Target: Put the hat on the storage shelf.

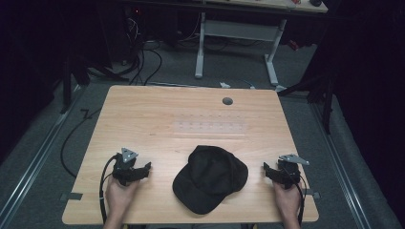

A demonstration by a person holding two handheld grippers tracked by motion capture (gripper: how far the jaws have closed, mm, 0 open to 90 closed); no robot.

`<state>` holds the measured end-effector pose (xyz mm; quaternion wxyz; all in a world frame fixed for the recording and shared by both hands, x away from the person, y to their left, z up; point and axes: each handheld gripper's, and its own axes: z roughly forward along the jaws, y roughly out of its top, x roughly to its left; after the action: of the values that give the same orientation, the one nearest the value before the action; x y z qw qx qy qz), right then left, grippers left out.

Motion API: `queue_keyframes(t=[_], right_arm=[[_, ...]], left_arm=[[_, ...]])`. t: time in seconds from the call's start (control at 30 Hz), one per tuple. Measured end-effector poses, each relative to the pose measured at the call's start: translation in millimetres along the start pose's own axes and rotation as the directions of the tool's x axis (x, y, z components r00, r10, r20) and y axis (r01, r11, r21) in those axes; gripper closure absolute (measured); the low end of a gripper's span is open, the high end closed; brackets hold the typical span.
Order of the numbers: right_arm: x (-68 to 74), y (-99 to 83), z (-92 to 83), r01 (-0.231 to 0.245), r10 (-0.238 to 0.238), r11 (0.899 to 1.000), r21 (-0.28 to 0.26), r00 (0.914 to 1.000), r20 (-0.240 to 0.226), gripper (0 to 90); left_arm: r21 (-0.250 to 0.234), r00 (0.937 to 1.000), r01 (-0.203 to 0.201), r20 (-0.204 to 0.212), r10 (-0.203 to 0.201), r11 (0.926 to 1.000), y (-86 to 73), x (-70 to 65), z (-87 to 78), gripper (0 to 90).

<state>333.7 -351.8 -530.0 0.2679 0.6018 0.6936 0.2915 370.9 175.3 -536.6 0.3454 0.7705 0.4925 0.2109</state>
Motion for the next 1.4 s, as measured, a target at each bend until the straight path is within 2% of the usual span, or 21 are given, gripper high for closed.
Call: queue_keyframes(t=[0.5, 0.67, 0.77, 0.97, 1.1, 1.27, 1.4], right_arm=[[1.4, 0.5, 0.8, 0.006, -0.006, 1.0, 0.004, 0.9999, -0.008, 31.0], [1.7, 0.9, 1.2, 0.001, -0.001, 1.0, 0.008, 1.0, 0.002, 29.4], [2.6, 1.1, 2.0, 0.008, -0.008, 1.0, 0.011, 0.9999, -0.012, 24.6], [2.5, 1.2, 2.2, 0.012, -0.011, 1.0, 0.011, 0.9998, -0.015, 24.8], [2.4, 0.9, 1.5, 0.0, 0.0, 1.0, 0.009, 0.9999, -0.011, 28.1], [3.6, -0.2, -0.7, -0.008, 0.008, 1.0, -0.003, 1.0, 0.005, 37.8], [6.5, -2.4, -5.7, -0.021, 0.021, 0.999, -0.029, 0.9997, 0.01, 41.4]], left_arm=[[0.001, 1.0, 0.0, 0.001, 0.0, 1.0, 0.0, 0.0, 0.0, 26.8], [0.001, 1.0, 0.0, 0.001, 0.0, 1.0, 0.0, 0.0, 0.0, 26.8], [0.001, 1.0, 0.0, 0.001, 0.0, 1.0, 0.0, 0.0, -0.1, 26.8], [0.001, 1.0, 0.0, 0.001, 0.0, 1.0, 0.0, 0.0, -0.1, 26.7], [0.0, 1.0, 0.002, 0.003, -0.002, 1.0, 0.0, 0.2, -0.1, 26.6], [0.0, 1.0, 0.002, 0.003, -0.002, 1.0, 0.0, 0.2, -0.1, 26.6], [0.001, 1.0, 0.0, 0.002, 0.0, 1.0, 0.1, 0.0, -0.1, 26.6]])
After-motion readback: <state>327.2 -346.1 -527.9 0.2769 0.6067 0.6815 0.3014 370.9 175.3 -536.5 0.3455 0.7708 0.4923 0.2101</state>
